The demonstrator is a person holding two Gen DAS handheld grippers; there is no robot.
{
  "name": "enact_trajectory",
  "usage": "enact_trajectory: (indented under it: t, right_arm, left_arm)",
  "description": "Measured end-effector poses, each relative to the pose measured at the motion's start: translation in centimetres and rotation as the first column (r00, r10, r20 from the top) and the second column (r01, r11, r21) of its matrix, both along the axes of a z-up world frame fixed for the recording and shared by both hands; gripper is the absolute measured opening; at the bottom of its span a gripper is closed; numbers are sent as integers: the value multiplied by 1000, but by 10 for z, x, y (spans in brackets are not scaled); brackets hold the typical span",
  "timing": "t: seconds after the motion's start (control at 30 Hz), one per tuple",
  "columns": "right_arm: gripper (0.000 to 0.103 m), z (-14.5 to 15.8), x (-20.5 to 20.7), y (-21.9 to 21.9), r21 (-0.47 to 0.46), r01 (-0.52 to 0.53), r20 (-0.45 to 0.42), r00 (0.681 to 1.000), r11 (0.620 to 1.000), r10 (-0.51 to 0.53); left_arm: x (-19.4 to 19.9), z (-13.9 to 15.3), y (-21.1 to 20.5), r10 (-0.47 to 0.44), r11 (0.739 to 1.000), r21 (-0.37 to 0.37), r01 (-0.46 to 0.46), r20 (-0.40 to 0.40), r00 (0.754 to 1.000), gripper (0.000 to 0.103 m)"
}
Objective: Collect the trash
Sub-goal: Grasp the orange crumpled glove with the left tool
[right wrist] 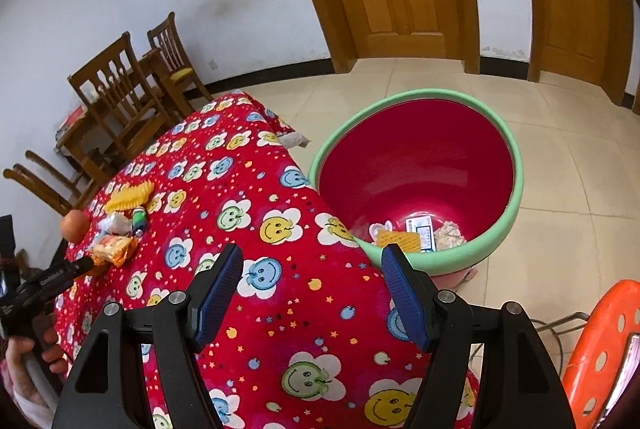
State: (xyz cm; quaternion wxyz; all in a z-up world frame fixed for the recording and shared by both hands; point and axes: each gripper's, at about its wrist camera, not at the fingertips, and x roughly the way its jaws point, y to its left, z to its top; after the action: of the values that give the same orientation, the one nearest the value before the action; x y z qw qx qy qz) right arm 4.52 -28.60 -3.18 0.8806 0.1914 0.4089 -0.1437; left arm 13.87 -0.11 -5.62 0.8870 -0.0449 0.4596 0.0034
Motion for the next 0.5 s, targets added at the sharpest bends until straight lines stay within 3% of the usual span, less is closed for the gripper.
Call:
enact_trajectory:
  t: [0.5]
  right_arm:
    - [73, -13, 14, 11, 5, -30, -46, 998, 1000, 31]
  left_arm:
    - [22, -22, -2, -43, 999, 15, 43, 7, 999, 75]
